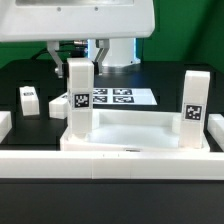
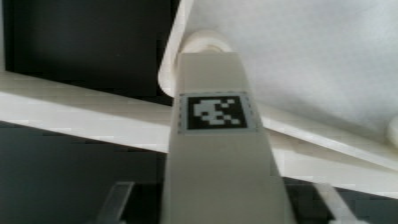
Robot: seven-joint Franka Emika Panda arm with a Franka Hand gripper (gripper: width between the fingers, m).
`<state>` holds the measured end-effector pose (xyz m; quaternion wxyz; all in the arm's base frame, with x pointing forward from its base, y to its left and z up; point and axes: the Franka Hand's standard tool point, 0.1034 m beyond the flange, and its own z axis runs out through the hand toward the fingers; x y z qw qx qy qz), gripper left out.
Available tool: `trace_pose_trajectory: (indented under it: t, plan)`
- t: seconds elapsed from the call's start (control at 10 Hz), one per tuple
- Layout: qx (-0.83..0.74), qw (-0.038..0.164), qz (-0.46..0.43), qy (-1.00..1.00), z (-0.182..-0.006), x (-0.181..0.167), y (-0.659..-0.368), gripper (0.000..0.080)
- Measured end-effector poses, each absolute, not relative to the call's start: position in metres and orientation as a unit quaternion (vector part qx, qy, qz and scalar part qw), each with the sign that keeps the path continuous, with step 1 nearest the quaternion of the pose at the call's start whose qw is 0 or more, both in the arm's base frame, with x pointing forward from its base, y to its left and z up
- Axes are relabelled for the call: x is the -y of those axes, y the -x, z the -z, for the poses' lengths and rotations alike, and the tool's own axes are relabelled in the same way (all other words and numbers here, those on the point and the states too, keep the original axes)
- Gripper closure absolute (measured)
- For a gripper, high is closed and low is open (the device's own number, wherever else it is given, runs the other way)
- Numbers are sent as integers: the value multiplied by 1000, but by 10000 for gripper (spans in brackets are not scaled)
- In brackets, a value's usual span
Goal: Assemble desk
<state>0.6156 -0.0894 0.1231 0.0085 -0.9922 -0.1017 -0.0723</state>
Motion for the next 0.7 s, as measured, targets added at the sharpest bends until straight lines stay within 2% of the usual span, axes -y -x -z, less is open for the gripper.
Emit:
trace_pose_trajectory:
  t: [0.4, 0.5, 0.7]
  plan:
    - [1, 19, 72, 997, -123, 88, -615, 509]
    - [-78, 33, 70, 994, -122, 86, -613, 509]
    - [-169, 49, 67, 982, -121, 81, -613, 509]
